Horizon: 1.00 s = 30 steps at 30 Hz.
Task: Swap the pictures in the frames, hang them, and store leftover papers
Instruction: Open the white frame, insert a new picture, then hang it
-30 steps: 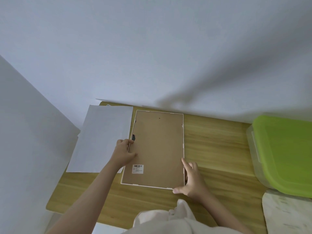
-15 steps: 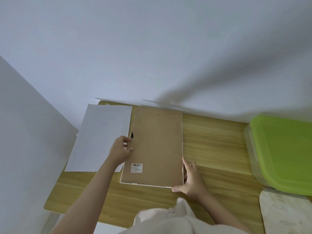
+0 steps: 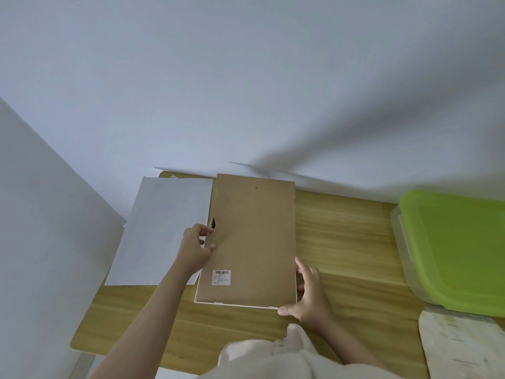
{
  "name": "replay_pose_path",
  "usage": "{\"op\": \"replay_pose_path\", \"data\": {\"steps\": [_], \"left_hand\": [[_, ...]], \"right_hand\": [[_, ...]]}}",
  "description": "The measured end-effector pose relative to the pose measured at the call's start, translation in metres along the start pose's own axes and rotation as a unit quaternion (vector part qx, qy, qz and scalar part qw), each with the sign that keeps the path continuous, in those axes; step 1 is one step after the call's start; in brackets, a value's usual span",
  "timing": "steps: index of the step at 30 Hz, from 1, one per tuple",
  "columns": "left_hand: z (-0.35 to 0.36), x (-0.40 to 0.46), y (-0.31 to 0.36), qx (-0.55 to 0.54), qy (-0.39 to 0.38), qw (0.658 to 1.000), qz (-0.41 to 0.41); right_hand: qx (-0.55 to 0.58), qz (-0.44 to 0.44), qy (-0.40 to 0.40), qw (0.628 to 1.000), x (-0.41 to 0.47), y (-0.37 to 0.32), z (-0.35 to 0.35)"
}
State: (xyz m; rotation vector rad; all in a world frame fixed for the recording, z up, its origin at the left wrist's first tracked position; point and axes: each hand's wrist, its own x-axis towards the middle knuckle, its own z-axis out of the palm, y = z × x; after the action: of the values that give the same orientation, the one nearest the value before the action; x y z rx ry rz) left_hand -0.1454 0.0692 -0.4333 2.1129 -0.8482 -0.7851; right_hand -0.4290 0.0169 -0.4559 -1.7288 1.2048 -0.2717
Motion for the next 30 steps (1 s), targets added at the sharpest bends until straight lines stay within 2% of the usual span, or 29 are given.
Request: {"op": "replay_pose_path", "data": {"steps": [7,15,22,30], "left_hand": [[-0.008,-0.007,0.018,-0.002,0.002,1.0,0.024],[-0.013,-0.022,0.048,0.003,0.02,0.995,0.094],[0.036,-0.046,0.078,-0.03,-0.018,0.994,0.101],[0.115,-0.075,0.101,0.004,-0.09,0.99,0.11]], "right_hand": [[0.088,0.008,0.026,0.996,0.002,-0.001,0.0],[0.157,-0.006,0.131,0.979,0.004,-0.001,-0.021],[0.183,0.046,0.208,0.96,-0.022,0.032,-0.064],[0.194,0.119,0.239,0.944,-0.06,0.081,-0.104]]}}
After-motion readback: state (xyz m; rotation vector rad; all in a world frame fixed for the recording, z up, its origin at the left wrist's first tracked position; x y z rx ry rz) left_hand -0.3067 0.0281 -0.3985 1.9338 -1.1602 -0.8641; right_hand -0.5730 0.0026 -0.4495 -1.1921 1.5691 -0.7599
